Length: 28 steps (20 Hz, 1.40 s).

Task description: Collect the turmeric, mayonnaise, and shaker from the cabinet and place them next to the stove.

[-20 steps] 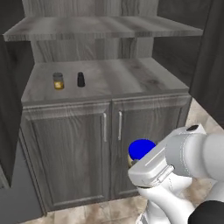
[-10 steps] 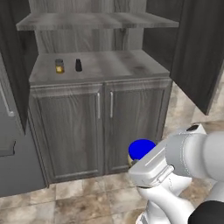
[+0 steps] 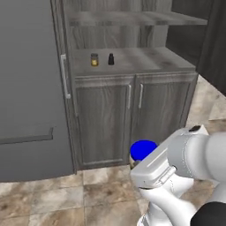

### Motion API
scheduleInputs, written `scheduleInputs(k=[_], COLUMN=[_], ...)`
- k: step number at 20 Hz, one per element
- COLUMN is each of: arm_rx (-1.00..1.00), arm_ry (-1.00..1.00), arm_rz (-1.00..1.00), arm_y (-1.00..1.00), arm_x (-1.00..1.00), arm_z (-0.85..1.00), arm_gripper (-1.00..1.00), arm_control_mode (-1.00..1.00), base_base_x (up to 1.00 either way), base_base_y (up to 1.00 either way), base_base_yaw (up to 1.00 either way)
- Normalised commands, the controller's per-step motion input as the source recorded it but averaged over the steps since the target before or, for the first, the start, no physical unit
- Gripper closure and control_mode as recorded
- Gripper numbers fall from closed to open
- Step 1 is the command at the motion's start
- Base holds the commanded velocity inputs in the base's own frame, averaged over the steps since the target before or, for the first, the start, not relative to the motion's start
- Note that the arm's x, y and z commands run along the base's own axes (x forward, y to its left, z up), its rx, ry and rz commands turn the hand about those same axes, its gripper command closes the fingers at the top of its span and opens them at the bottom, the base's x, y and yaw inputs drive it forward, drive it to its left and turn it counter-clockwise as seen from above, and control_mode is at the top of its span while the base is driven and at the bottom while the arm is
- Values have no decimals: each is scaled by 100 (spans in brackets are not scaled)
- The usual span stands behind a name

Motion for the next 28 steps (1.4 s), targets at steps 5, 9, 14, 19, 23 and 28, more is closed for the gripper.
scheduleInputs(k=[5,9,14,19,23,28], arm_rx=[0,0,0,0,0,0], arm_ry=[0,0,0,0,0,0], arm_rz=[0,0,0,0,0,0], arm_y=[0,0,0,0,0,0], arm_x=[0,0,0,0,0,0], arm_z=[0,0,0,0,0,0], arm_gripper=[100,100,100,100,100,100], arm_control_mode=[100,100,100,100,100,100], base_base_x=[-16,-18,-6,16,44,66], base_base_y=[98,99,96,86,64,49], base_base_yaw=[20,21,19,19,23,25])
